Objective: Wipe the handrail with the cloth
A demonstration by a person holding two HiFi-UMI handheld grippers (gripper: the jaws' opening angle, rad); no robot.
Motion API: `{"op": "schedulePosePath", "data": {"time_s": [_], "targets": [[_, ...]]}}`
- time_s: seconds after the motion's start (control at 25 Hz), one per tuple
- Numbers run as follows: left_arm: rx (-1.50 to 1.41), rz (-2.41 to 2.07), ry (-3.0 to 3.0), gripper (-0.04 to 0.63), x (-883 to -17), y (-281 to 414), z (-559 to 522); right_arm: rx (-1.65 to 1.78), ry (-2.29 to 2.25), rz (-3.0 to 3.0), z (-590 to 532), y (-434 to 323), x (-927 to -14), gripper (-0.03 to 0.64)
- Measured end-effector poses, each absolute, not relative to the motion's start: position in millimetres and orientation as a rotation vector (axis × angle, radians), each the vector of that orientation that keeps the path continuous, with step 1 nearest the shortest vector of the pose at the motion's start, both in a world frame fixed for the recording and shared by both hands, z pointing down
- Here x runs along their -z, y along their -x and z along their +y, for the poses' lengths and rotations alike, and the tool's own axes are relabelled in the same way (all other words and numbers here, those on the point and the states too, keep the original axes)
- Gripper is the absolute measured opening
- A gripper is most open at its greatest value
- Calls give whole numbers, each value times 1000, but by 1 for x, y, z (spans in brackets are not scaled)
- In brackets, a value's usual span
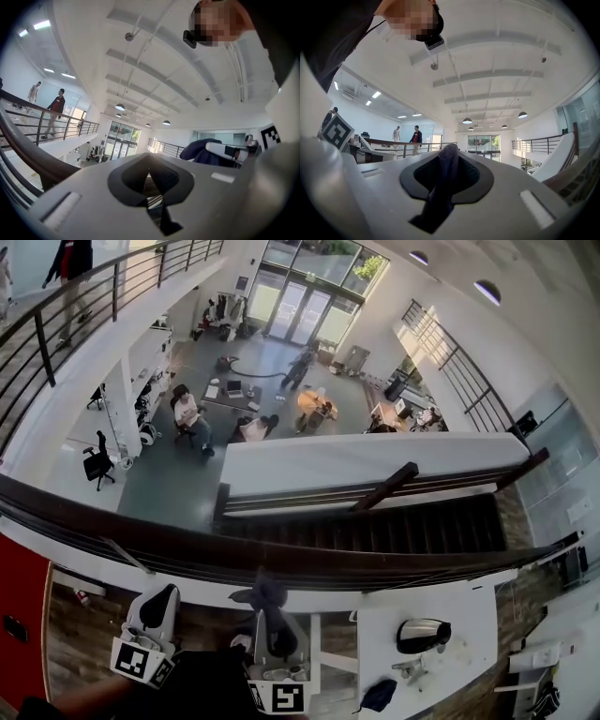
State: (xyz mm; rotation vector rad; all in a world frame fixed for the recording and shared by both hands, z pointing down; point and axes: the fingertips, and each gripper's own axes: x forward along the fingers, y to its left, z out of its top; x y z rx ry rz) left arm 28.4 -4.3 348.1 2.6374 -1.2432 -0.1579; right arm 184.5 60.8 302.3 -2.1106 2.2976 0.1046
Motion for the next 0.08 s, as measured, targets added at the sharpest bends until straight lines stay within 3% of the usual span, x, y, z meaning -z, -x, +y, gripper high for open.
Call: {"op": "schedulePosePath", "data": {"time_s": [0.08], "targets": [[155, -1236, -2641, -2, -350, -34, -3, -94, 2116, 2293, 61, -190, -306, 59]]}}
